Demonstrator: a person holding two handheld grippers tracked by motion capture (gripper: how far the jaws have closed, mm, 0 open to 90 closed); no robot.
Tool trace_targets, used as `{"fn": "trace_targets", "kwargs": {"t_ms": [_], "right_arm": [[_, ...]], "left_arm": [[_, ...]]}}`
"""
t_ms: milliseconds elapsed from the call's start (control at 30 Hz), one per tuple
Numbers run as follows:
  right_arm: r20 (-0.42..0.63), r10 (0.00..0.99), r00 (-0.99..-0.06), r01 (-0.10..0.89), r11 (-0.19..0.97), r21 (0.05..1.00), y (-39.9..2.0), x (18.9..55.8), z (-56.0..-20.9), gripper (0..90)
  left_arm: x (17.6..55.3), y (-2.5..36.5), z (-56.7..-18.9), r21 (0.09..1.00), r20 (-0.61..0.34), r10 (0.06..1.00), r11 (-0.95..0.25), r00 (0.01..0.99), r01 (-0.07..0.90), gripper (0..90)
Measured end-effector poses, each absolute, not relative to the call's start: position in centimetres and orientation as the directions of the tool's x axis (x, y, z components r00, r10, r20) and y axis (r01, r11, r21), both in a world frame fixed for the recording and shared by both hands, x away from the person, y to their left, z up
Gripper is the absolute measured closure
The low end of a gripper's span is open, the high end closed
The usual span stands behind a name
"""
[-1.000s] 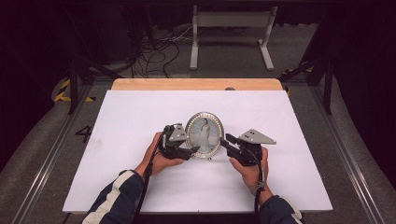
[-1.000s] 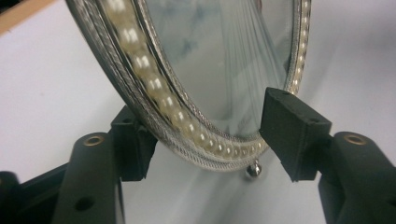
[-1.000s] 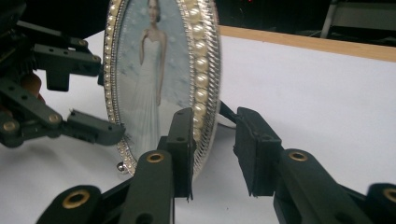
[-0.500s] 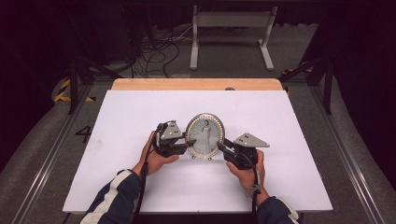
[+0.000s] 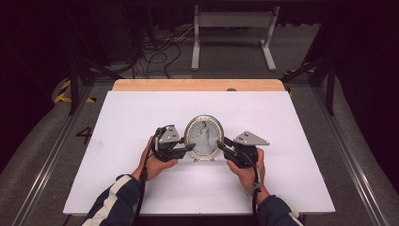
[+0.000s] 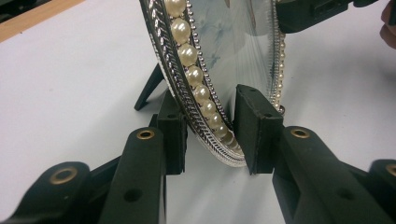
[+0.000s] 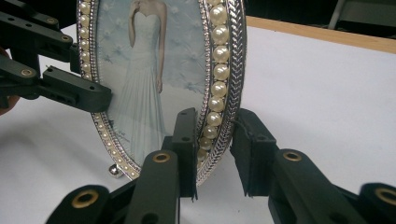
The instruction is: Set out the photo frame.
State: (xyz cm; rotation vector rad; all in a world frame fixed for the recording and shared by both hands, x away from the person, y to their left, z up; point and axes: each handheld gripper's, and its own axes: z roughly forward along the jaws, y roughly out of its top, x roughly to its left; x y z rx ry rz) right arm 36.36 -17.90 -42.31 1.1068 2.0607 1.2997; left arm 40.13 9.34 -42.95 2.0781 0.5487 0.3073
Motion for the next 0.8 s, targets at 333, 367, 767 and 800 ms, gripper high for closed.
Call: {"fn": "trace_targets", "kwargs": {"t_ms": [333, 367, 767, 800], "right_arm": [[0.031, 0.822, -0.568, 0.383, 0.231, 0.894, -17.76, 36.61, -42.31, 70.1], [0.033, 0.824, -0.566, 0.385, 0.229, 0.894, -17.74, 36.75, -42.39, 69.5], [0.016, 0.822, -0.57, 0.378, 0.244, 0.893, -17.51, 36.84, -42.42, 68.6], [0.015, 0.822, -0.569, 0.377, 0.245, 0.893, -17.51, 36.82, -42.43, 68.6]], "left_arm": [[39.67, 9.18, -43.35, 0.861, -0.007, 0.519, -0.432, 0.854, 0.27, 66.4], [39.57, 9.12, -43.34, 0.859, 0.003, 0.522, -0.438, 0.853, 0.265, 66.1], [39.24, 9.0, -43.68, 0.863, 0.023, 0.536, -0.438, 0.844, 0.254, 64.2], [39.23, 9.01, -43.72, 0.864, 0.028, 0.535, -0.438, 0.844, 0.249, 64.1]]}}
